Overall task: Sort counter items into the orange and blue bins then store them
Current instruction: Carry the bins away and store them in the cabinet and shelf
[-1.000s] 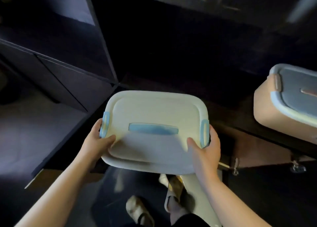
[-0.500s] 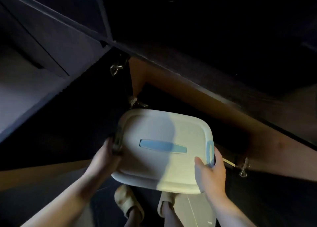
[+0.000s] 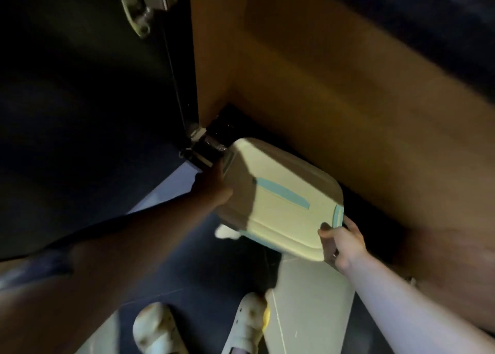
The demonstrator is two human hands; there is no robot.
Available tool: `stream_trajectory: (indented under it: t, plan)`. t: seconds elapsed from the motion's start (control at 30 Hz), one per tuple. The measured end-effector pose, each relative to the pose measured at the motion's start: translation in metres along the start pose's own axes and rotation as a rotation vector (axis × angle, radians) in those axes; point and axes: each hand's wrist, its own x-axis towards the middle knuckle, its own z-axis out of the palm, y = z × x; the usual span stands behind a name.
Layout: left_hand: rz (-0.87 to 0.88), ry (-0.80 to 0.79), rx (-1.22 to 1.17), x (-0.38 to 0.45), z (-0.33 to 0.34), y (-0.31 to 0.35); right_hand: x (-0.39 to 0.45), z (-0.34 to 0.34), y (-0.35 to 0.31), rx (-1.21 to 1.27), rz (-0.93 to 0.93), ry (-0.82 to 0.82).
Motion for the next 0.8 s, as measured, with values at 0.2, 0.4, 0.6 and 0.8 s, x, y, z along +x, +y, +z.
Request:
stream_trajectory:
  t: [0.2, 0.4, 0.6, 0.8]
  plan:
    - [0.063, 0.128, -0.032, 0.067, 0.053, -0.006, 0.07, 0.023, 0.025, 0.038, 0.032, 0.043]
    - [0.129, 0.149, -0.01, 0.099, 0.079, -0.026, 0.091, 0.027, 0.058, -0.291, -0.171, 0.013]
    - [0.434, 0.277, 0.484, 0.066, 0.128, -0.056, 0.049, 0.057, 0.085, -1.256, -0.831, -0.361]
    - [0.518, 0.14, 0.558, 0.087, 0.128, -0.058, 0.068, 0.094, 0.068, -1.451, -0.728, -0.254]
